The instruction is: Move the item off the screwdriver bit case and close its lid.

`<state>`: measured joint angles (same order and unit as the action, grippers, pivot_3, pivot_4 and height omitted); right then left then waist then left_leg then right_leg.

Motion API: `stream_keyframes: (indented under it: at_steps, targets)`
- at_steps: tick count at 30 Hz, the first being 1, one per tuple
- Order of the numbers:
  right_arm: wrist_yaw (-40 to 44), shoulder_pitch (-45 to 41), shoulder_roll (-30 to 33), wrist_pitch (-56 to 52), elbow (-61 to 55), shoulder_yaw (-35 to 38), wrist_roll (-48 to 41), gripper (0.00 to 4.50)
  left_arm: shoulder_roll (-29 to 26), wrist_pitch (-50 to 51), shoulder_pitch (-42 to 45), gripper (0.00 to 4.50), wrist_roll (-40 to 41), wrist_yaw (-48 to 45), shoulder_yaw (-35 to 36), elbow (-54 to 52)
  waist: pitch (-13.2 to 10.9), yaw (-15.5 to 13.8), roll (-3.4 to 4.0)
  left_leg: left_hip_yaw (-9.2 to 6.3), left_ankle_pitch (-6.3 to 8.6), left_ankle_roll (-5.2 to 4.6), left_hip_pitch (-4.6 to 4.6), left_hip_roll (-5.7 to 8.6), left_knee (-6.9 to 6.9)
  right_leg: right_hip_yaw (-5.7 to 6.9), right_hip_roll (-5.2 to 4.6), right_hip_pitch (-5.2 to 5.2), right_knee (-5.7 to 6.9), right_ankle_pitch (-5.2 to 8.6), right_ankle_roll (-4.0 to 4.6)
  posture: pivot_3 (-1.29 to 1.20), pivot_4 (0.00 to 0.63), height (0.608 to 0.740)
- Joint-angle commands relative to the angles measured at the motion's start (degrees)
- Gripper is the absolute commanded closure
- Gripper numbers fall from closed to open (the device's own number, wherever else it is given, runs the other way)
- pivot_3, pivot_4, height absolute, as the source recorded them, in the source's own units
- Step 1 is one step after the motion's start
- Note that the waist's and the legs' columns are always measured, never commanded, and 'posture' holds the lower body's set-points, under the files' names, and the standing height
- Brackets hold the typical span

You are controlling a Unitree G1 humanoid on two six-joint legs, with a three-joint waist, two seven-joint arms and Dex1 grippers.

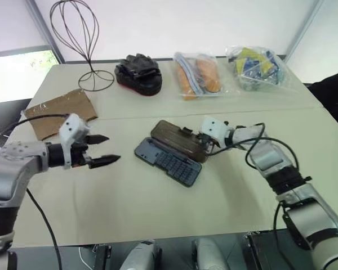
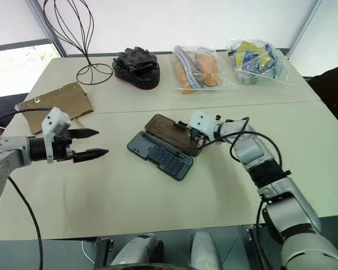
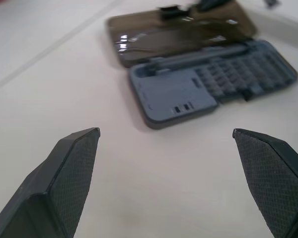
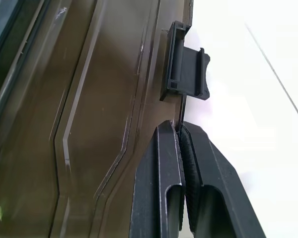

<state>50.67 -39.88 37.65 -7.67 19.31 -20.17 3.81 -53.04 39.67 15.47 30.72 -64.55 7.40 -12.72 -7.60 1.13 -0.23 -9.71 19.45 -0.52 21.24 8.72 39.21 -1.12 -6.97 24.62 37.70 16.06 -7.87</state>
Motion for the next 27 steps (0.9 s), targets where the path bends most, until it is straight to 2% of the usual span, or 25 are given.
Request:
stream_keyframes:
  at_steps: [1,6,9,14,21,26,27]
  targets:
    - [7.74,2.44,3.46,11.81,0.31,0.51,-0.94,4.44,-0.93,-0.22,0.53,0.00,1.47,-2.64,-1.61,-3.37,0.00,-0.02,0.01,0.00,0.00,0.00,0.06,-0.03,0.00,0.01,0.04,-0.01,-0.12,0.00,0.00,0.00,0.150,0.740]
    - [7.94,0.54,2.89,21.33,6.83,1.20,0.89,4.44,1.14,-1.10,2.16,0.00,0.56,-1.37,-4.16,-2.53,-0.01,0.14,0.02,0.19,-0.01,0.01,0.07,-0.22,0.00,0.04,0.16,-0.07,-0.45,0.00,0.00,0.00,0.150,0.740]
    - [6.80,-3.37,1.11,24.65,12.58,0.85,2.72,4.44,1.98,-1.57,3.02,0.00,0.10,-1.41,-5.58,-1.98,-0.03,0.24,0.05,0.23,-0.01,0.02,0.08,-0.23,-0.01,0.04,0.17,-0.04,-0.45,0.00,0.00,0.00,0.150,0.740]
    - [1.85,-9.41,-2.21,34.50,22.08,-0.97,8.76,4.44,3.39,-2.17,4.31,0.00,-0.75,-0.93,-7.11,-1.17,-0.03,0.30,0.05,0.24,-0.02,0.03,0.07,-0.23,0.01,0.06,0.20,-0.04,-0.46,0.00,0.00,0.00,0.150,0.740]
    - [2.39,-12.29,-5.16,35.88,28.14,-0.79,10.07,4.44,4.44,-2.56,3.58,0.00,-1.23,0.24,-7.08,-1.59,-0.03,1.55,0.05,0.20,-0.03,0.05,0.07,-0.26,-0.03,0.09,0.21,-0.04,-0.45,0.00,0.00,0.00,0.150,0.740]
    - [4.37,-11.24,-4.96,34.81,26.89,-0.40,9.31,4.44,4.79,-2.64,2.98,0.00,-1.47,1.41,-6.83,-1.68,-0.03,1.59,0.05,0.20,-0.05,0.08,0.06,-0.31,-0.06,0.10,0.23,-0.01,-0.45,0.00,0.00,0.00,0.150,0.740]
    - [3.58,-11.28,-4.99,35.36,26.99,-0.20,9.45,4.17,4.90,-2.82,3.04,0.00,-1.59,1.50,-6.99,-1.46,-0.03,1.58,0.05,0.20,-0.05,0.08,0.06,-0.31,-0.06,0.09,0.23,-0.02,-0.45,0.00,0.00,0.00,0.150,0.740]
